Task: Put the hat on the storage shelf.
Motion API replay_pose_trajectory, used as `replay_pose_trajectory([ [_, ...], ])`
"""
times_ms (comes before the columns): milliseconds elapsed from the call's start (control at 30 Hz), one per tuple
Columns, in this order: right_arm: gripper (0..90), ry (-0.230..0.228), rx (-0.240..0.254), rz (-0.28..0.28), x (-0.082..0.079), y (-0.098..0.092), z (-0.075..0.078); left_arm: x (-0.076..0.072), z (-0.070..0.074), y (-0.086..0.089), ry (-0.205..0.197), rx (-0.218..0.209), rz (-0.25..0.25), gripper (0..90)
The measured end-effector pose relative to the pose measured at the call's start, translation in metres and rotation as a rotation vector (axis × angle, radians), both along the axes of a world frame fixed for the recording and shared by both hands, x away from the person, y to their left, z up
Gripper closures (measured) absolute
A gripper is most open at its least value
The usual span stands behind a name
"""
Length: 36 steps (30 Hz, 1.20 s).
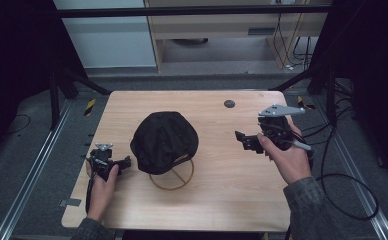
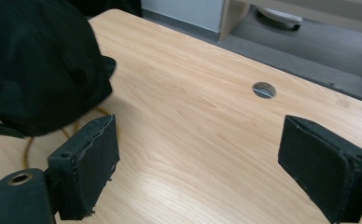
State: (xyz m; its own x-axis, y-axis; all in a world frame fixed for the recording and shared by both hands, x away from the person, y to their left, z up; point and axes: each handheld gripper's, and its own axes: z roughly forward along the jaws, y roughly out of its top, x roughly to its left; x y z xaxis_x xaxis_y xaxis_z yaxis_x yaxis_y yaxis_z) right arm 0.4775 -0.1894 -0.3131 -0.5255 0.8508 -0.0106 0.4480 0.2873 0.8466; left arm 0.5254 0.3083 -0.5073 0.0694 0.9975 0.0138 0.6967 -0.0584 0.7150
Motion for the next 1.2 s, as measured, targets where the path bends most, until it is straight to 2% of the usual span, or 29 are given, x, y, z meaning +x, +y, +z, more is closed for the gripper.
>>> replay_pose_trajectory([
  [233, 12.7, 0.012, 0.007, -0.027, -0.007, -0.016, -0.031, 0.0, 0.0, 0.0, 0.0, 0.0, 0.0, 0.0],
  [367, 12.7, 0.046, 0.009, -0.037, -0.009, -0.022, -0.057, 0.0, 0.0, 0.0, 0.0, 0.0, 0.0, 0.0],
  [567, 12.6, 0.099, 0.043, -0.065, -0.007, -0.027, -0.097, 0.0, 0.0, 0.0, 0.0, 0.001, 0.014, 0.0],
  [633, 12.6, 0.115, 0.038, -0.076, -0.005, -0.028, -0.111, 0.0, 0.0, 0.0, 0.0, 0.0, 0.015, 0.0],
  [767, 12.6, 0.133, 0.038, -0.091, 0.0, -0.029, -0.13, 0.0, 0.0, 0.0, 0.0, 0.0, 0.016, 0.0],
  [1200, 12.9, 0.175, 0.038, -0.126, 0.018, -0.022, -0.161, -0.001, 0.0, 0.001, -0.002, 0.0, 0.017, 0.0],
])
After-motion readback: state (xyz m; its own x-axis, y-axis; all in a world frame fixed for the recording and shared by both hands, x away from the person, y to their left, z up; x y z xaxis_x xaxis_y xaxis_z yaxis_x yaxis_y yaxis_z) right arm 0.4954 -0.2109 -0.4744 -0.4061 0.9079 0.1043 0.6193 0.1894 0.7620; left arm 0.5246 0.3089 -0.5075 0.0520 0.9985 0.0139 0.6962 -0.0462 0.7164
